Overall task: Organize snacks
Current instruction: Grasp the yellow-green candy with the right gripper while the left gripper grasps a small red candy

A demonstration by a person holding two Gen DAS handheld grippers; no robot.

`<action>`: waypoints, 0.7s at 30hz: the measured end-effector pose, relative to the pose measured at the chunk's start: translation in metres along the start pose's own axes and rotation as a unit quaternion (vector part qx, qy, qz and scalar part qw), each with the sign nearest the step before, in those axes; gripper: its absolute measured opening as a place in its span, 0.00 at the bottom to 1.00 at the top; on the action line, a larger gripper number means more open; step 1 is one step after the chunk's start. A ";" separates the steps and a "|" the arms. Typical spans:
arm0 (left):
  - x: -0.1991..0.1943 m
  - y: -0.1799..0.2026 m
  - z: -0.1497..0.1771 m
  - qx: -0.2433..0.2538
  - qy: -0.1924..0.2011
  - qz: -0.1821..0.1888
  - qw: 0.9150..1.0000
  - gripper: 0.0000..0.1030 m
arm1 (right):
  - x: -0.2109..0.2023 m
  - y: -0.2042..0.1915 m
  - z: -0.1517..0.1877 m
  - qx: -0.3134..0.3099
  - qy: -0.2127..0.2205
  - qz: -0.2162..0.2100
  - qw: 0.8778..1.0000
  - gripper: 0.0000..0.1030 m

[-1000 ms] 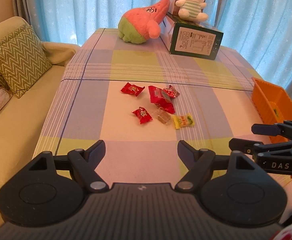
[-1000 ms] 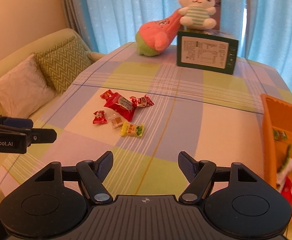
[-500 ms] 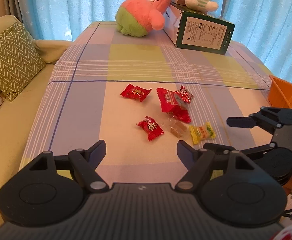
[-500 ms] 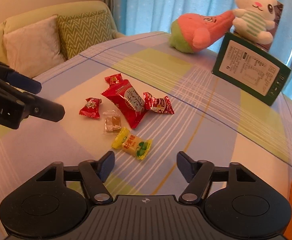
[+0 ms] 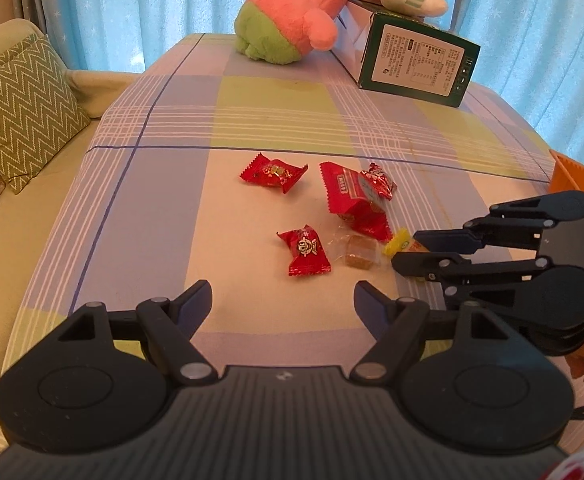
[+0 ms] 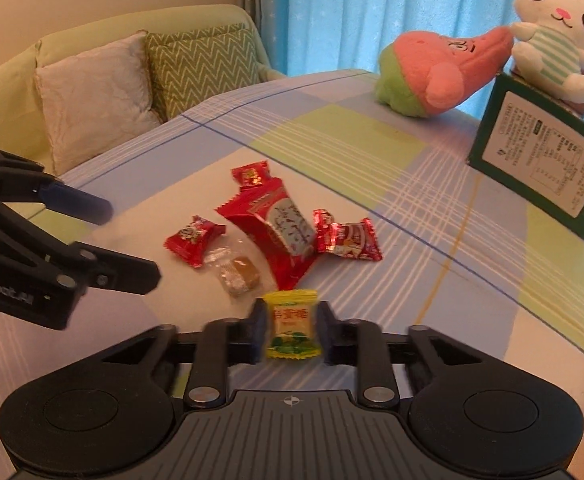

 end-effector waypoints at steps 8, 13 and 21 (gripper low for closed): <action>0.015 0.003 -0.006 -0.006 0.006 0.023 1.000 0.60 | -0.025 0.017 0.021 0.104 0.015 0.009 0.994 0.20; 0.023 0.003 -0.016 -0.016 0.024 0.019 0.999 0.45 | -0.030 0.030 0.032 0.145 0.016 0.015 0.989 0.20; 0.032 0.003 -0.028 -0.022 0.040 0.009 0.999 0.29 | -0.030 0.033 0.038 0.154 0.015 0.014 0.988 0.20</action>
Point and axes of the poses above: each gripper's, at about its wrist camera, not at the fingertips, and x roughly the way its jaws point, y to its right, z to its underside, the point moved 2 cm from there along x, roughly the way its jaws point, and after that the axes turned 14 degrees about -y, right-handed, at the moved point
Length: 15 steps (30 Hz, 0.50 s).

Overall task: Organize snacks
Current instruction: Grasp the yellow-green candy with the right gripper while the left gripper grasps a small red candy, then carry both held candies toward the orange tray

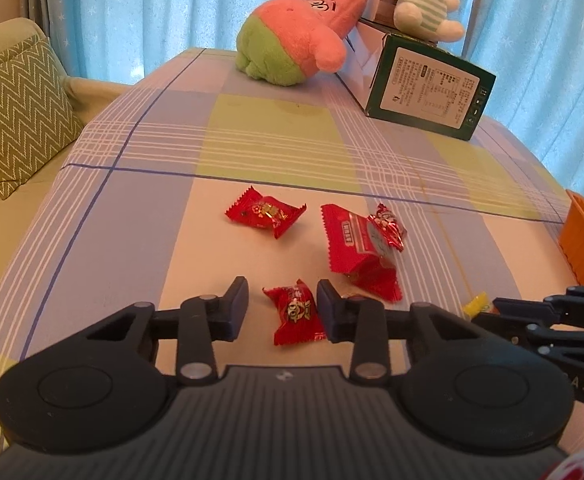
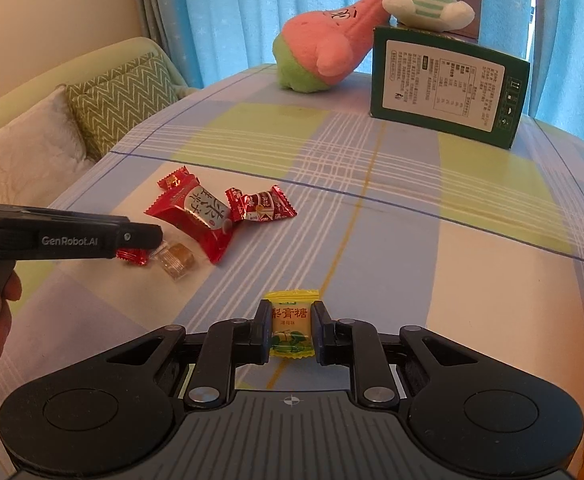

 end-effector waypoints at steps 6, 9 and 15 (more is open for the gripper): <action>-0.003 0.000 0.005 0.009 -0.006 -0.012 1.000 0.18 | -0.003 0.001 0.003 0.011 -0.001 0.001 1.000 0.20; -0.007 0.001 0.007 0.015 -0.013 -0.017 1.000 0.16 | -0.008 -0.001 0.005 0.015 0.002 0.000 1.000 0.20; -0.032 0.008 0.018 0.009 -0.015 -0.016 1.000 0.16 | -0.029 0.002 0.015 0.057 0.008 -0.006 0.998 0.20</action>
Point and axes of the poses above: each gripper's, at about its wrist camera, not at the fingertips, and x roughly the way its jaws point, y to its right, z to its underside, the point moved 2 cm from there along x, roughly the way its jaws point, and after that the axes turned 14 degrees about -y, right-handed, at the moved point
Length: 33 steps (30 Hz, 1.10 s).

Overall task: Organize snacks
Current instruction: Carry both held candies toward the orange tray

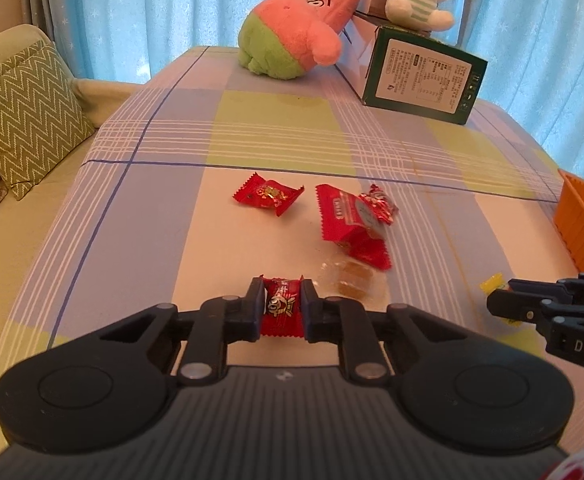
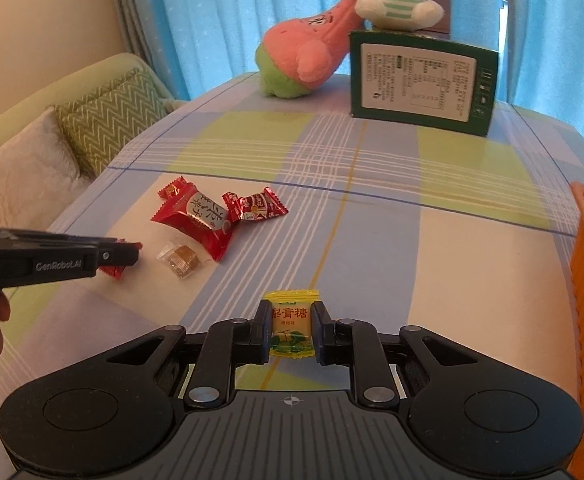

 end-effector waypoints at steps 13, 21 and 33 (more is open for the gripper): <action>-0.086 0.053 0.040 0.001 0.014 0.027 1.000 0.16 | -0.084 -0.007 0.039 0.050 0.020 0.009 0.999 0.20; -0.128 0.087 0.069 0.021 0.021 0.044 0.999 0.16 | -0.131 -0.017 0.065 0.057 0.032 0.016 0.998 0.20; -0.164 0.115 0.092 0.045 0.030 0.053 0.997 0.16 | -0.172 -0.019 0.091 0.061 0.052 0.028 0.996 0.20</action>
Point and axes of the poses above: each gripper's, at about its wrist camera, not at the fingertips, and x roughly the way its jaws point, y to its right, z to its underside, the point moved 2 cm from there along x, roughly the way its jaws point, and after that the axes turned 14 degrees about -y, right-handed, at the moved point
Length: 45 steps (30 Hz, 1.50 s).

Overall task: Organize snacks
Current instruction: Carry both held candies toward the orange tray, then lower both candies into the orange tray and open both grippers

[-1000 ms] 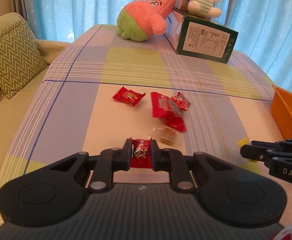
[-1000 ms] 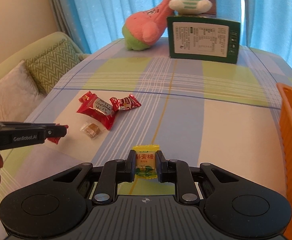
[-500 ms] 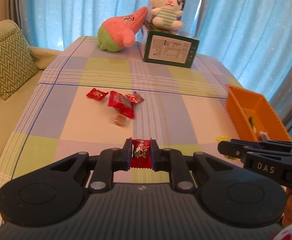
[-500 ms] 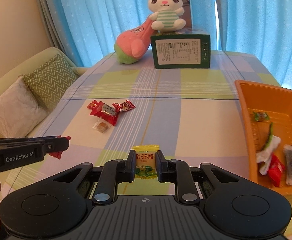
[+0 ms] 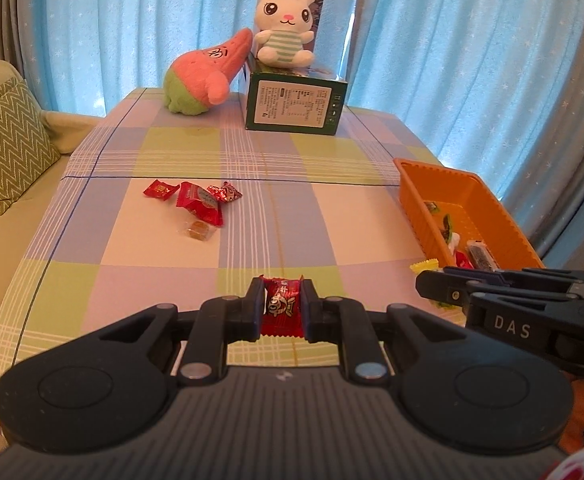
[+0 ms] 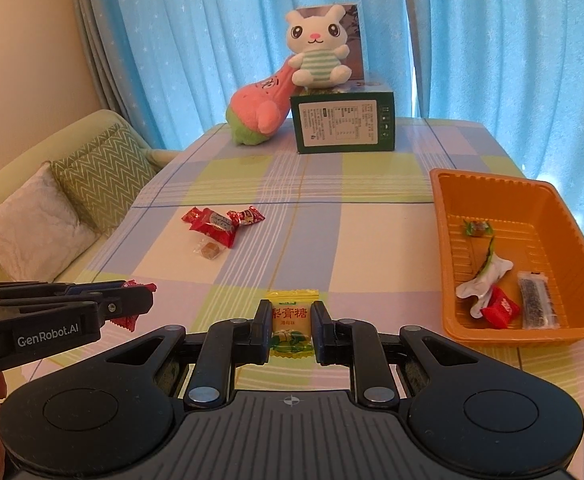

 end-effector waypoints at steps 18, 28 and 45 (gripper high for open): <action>-0.004 0.033 -0.006 0.028 0.001 0.014 1.000 0.16 | -0.029 0.042 0.002 0.039 0.024 0.024 0.999 0.20; 0.007 0.069 -0.018 0.056 -0.003 0.035 0.998 0.16 | -0.046 0.084 0.001 0.071 0.037 0.046 0.996 0.20; 0.059 0.155 -0.058 0.104 -0.024 0.088 0.990 0.16 | -0.057 0.182 0.000 0.132 0.042 0.089 0.986 0.20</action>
Point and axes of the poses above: each gripper's, at about its wrist camera, not at the fingertips, and x roughly the way its jaws point, y to its right, z to its underside, the point moved 2 cm from there along x, roughly the way its jaws point, and after that the axes turned 14 degrees about -y, right-handed, at the moved point
